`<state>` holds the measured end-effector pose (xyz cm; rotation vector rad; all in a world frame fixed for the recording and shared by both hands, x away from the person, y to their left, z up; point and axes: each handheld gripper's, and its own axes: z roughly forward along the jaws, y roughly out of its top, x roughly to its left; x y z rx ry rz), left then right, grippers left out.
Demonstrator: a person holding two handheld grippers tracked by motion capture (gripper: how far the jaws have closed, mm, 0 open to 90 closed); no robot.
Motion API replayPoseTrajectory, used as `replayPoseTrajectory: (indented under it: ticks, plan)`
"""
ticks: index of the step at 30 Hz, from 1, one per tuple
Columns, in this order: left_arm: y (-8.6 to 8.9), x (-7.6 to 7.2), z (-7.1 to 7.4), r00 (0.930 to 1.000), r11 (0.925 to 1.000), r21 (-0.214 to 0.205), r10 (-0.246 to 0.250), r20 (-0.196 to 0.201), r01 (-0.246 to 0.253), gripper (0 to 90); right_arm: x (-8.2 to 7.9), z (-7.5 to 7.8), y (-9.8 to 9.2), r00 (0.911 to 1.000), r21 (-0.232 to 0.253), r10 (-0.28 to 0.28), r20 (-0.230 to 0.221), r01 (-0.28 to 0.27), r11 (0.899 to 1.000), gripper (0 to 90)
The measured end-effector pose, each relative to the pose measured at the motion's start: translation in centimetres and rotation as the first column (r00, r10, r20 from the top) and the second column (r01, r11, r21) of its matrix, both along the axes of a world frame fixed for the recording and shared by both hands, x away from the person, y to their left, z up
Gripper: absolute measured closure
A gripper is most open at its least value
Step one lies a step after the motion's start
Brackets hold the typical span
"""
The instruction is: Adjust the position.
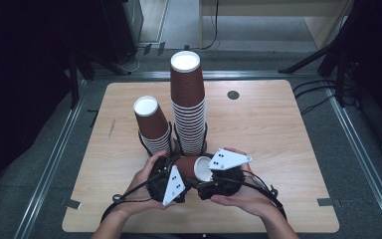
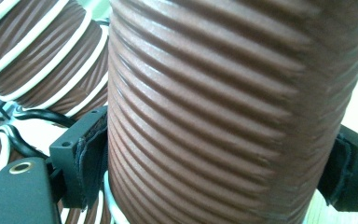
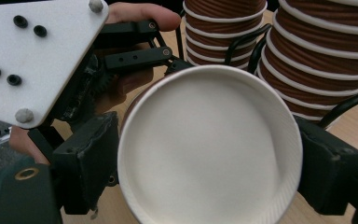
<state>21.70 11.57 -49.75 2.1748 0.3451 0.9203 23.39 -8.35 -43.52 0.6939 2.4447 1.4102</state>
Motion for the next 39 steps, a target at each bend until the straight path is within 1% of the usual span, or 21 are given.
replayPoseTrajectory:
  ticks: [9, 10, 11, 12, 13, 16, 20, 21, 22, 23, 25, 26, 27, 28, 31, 32, 33, 34, 35, 37, 39]
  plan:
    - [-0.1, 0.0, -0.2, 0.9998, 0.9998, 0.018, 0.004, 0.021, -0.005, 11.4, 0.0, -0.2, 0.3, 0.9999, -0.025, -0.003, -0.01, 0.003, 1.0, 18.8]
    - [-0.1, 0.0, -0.1, 0.9999, 0.9999, 0.012, 0.004, 0.016, -0.004, 8.1, 0.0, -0.1, 0.3, 1.0, -0.025, -0.001, -0.001, 0.001, 1.0, 20.0]
    - [0.0, 0.0, -0.1, 0.9999, 1.0, 0.0, 0.005, 0.017, -0.005, 8.1, 0.0, -0.1, 0.3, 1.0, -0.025, -0.001, -0.001, 0.001, 1.0, 20.0]
    - [0.1, 0.0, 0.1, 1.0, 0.9988, -0.048, -0.001, 0.008, 0.001, 4.2, -0.2, 0.0, 0.2, 0.9998, -0.019, 0.007, 0.017, -0.006, 1.0, 20.6]
    - [0.2, 0.0, 0.3, 1.0, 0.9977, -0.068, 0.0, 0.0, 0.0, 1.9, -0.3, 0.1, 0.2, 0.9997, -0.017, 0.003, 0.026, -0.002, 1.0, 20.7]
    - [0.4, 0.0, 0.6, 0.9999, 0.9951, -0.099, -0.003, -0.011, 0.001, 0.0, -0.2, 0.2, 0.0, 0.9991, -0.007, -0.006, 0.042, 0.007, 1.0, 20.9]
    - [1.1, 0.1, 1.0, 0.9989, 0.9838, -0.179, 0.0, -0.047, -0.009, 0.0, -0.3, 0.8, -1.1, 0.997, 0.047, -0.026, 0.073, 0.022, 0.999, 21.2]
    - [1.4, 0.2, 1.0, 0.9979, 0.9779, -0.209, -0.004, -0.064, -0.009, 0.0, -0.3, 0.8, -1.1, 0.997, 0.047, -0.026, 0.073, 0.022, 0.999, 21.2]
    - [2.0, 0.3, 1.2, 0.9962, 0.9642, -0.265, -0.005, -0.087, -0.018, 0.0, -0.3, 1.2, -1.6, 0.9962, 0.082, -0.03, 0.082, 0.023, 0.996, 21.2]
    - [2.0, 0.3, 1.2, 0.9962, 0.9642, -0.265, -0.005, -0.087, -0.018, 0.0, -0.3, 1.2, -1.6, 0.9962, 0.082, -0.03, 0.082, 0.023, 0.996, 21.2]
    - [2.6, 0.5, 1.4, 0.992, 0.9442, -0.329, -0.019, -0.124, -0.023, 0.0, -0.3, 1.5, -2.2, 0.9946, 0.117, -0.037, 0.097, 0.026, 0.993, 21.2]
    - [3.0, 0.6, 1.5, 0.9891, 0.9301, -0.366, -0.03, -0.144, -0.025, 0.0, -0.4, 1.7, -2.5, 0.9942, 0.137, -0.034, 0.102, 0.02, 0.99, 21.1]
    - [3.3, 0.6, 1.6, 0.9848, 0.9144, -0.404, -0.051, -0.166, -0.021, 0.0, -0.5, 2.0, -3.0, 0.9925, 0.19, -0.041, 0.116, 0.018, 0.982, 21.1]
    - [3.5, 0.7, 1.7, 0.9804, 0.8995, -0.436, -0.068, -0.185, -0.02, 0.0, -0.5, 2.0, -3.0, 0.9925, 0.19, -0.041, 0.116, 0.018, 0.982, 21.1]
    - [4.0, 0.8, 2.1, 0.9688, 0.8553, -0.518, -0.117, -0.219, -0.014, 0.0, -0.4, 2.2, -3.8, 0.9921, 0.28, -0.05, 0.115, 0.016, 0.96, 21.1]
    - [4.2, 0.8, 2.3, 0.9605, 0.8299, -0.558, -0.151, -0.234, -0.005, 0.0, -0.2, 2.3, -4.2, 0.9932, 0.324, -0.041, 0.109, 0.004, 0.946, 21.1]
    - [4.2, 0.8, 2.3, 0.9605, 0.8299, -0.558, -0.151, -0.234, -0.005, 0.0, -0.2, 2.3, -4.3, 0.9933, 0.34, -0.033, 0.111, -0.006, 0.941, 21.0]
    - [4.2, 0.9, 2.5, 0.9528, 0.8089, -0.588, -0.181, -0.244, 0.003, 0.0, -0.2, 2.2, -4.4, 0.9933, 0.353, -0.028, 0.112, -0.014, 0.936, 21.1]
    - [4.2, 0.9, 2.5, 0.9528, 0.8089, -0.588, -0.181, -0.244, 0.003, 0.0, -0.2, 2.2, -4.4, 0.9933, 0.353, -0.028, 0.112, -0.014, 0.936, 21.1]
    - [4.2, 0.9, 2.6, 0.9454, 0.793, -0.609, -0.205, -0.253, 0.009, 0.0, -0.3, 2.2, -4.5, 0.9935, 0.372, -0.009, 0.114, -0.034, 0.928, 21.0]
    - [4.1, 0.8, 2.7, 0.9419, 0.7902, -0.613, -0.216, -0.257, 0.014, 0.0, -0.3, 2.2, -4.5, 0.9928, 0.394, 0.009, 0.119, -0.056, 0.917, 21.0]
